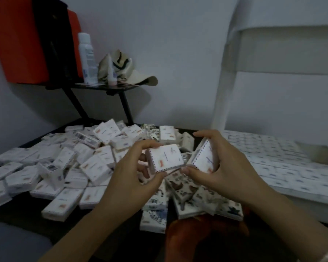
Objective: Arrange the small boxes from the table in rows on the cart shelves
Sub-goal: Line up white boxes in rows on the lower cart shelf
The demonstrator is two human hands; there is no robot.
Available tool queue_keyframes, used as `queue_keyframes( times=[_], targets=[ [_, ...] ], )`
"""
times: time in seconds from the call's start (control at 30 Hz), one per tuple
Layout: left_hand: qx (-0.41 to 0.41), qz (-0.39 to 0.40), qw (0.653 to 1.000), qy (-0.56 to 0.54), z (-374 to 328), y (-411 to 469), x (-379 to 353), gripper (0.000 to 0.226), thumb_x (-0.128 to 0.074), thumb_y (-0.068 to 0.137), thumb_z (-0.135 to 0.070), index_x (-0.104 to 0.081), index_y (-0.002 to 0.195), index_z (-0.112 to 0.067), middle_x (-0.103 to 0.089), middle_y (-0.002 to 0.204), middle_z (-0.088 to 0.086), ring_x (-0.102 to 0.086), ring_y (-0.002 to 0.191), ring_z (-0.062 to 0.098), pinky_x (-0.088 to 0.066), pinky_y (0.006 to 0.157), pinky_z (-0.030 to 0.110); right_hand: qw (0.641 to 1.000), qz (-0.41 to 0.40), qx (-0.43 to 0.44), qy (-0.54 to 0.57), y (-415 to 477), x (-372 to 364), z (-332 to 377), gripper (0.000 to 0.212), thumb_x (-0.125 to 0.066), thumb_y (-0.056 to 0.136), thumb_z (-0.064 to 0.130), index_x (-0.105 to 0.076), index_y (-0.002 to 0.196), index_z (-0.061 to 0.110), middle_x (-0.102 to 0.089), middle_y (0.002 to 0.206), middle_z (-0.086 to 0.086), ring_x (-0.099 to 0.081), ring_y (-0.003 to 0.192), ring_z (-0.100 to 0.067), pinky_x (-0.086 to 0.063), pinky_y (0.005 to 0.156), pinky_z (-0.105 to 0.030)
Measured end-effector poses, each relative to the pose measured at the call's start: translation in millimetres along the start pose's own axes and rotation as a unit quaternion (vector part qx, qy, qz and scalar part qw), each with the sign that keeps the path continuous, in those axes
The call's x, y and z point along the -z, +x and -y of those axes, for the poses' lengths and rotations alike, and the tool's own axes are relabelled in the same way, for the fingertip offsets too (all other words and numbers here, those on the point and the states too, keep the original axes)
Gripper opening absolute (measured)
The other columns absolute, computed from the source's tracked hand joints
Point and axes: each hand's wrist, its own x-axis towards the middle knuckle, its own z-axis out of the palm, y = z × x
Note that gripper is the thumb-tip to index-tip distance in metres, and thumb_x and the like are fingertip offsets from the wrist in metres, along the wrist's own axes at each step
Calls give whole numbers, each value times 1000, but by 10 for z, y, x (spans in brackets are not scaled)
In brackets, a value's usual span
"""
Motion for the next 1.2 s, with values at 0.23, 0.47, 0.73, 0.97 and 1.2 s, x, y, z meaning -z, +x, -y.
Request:
queue_keyframes(
  times=[0.23, 0.47, 0.73, 0.97, 1.2],
  targets=[
    [-29, 99, 985, -139, -437, 145, -808, 52, -77, 79, -9, -50, 114, -36, -62, 120, -19, -61, 110, 9, -56, 81, 36, 993, -54, -96, 32, -481, 769, -631, 81, -77, 53, 58, -27, 113, 35, -51, 99, 18, -60, 79, -4, -51, 68, -30],
    [-27, 163, 973, -161, -645, 322, -1436, 56, -74, 80, -2, -52, 113, -40, -63, 116, -20, -64, 104, 10, -57, 83, 38, 983, -89, -160, -5, -741, 1407, -1398, 76, -68, 69, 59, -39, 137, 43, -37, 124, 17, -42, 99, 20, -38, 74, -9],
    [-20, 176, 966, -190, -781, 485, -1809, 49, -68, 85, -11, -55, 117, -46, -57, 118, -25, -67, 98, 7, -57, 79, 24, 928, -195, -289, 131, -465, 1514, -2202, 51, -63, 71, 71, -56, 104, 32, -64, 105, 5, -70, 85, -13, -57, 84, -44],
    [40, 165, 970, -174, -834, 785, -2047, 40, -72, 81, 2, -62, 99, -32, -62, 109, -20, -67, 87, -4, -59, 67, 23, 938, -80, -334, 42, -212, 1315, -2549, 55, -49, 82, 73, -64, 101, 24, -67, 100, 0, -63, 93, -21, -50, 83, -35],
    [23, 185, 981, -56, -725, 1055, -2246, 31, -74, 81, -7, -64, 98, -31, -62, 102, -19, -66, 77, -2, -56, 63, 16, 921, -4, -358, 156, -279, 1198, -2700, 68, -43, 82, 76, -57, 129, 29, -58, 132, 8, -54, 121, -18, -38, 109, -42]
  ],
)
